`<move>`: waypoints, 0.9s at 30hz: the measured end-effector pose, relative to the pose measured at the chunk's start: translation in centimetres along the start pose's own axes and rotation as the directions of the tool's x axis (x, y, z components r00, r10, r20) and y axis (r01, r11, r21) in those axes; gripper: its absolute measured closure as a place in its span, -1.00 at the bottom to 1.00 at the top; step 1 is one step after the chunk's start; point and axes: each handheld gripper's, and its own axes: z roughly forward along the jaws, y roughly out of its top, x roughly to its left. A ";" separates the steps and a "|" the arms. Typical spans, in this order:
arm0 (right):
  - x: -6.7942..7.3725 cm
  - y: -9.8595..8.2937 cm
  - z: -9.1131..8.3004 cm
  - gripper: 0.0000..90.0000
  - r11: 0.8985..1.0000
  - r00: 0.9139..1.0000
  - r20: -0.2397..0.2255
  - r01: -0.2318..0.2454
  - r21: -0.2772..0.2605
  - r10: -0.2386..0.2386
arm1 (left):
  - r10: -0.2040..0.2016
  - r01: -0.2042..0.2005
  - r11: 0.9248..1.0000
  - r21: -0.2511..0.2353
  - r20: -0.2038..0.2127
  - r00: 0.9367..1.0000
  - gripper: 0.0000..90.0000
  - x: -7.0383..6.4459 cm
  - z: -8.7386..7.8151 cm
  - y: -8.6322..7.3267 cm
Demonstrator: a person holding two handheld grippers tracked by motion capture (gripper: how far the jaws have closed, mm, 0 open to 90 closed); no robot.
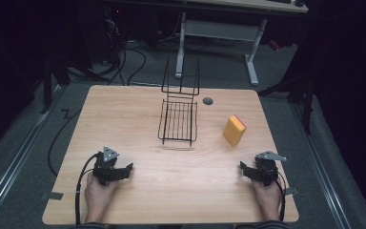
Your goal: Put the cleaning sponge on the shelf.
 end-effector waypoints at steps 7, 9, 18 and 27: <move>0.0 0.0 0.0 -0.29 1.000 1.000 0.001 0.002 -0.001 -0.002 | -0.001 0.001 1.000 -0.001 0.000 1.000 -0.54 0.0 0.0 0.0; 0.0 0.0 0.0 -0.29 1.000 1.000 0.000 0.002 0.001 -0.002 | 0.000 0.000 1.000 -0.001 0.000 1.000 -0.54 0.0 0.0 0.0; 0.0 0.0 0.0 -0.30 1.000 1.000 0.000 0.002 0.001 -0.002 | -0.003 0.003 1.000 -0.002 0.002 1.000 -0.54 0.0 0.0 0.0; 0.0 0.0 0.0 -0.32 1.000 1.000 -0.006 0.000 0.002 0.000 | -0.004 0.004 1.000 -0.003 0.001 1.000 -0.54 0.0 0.0 0.0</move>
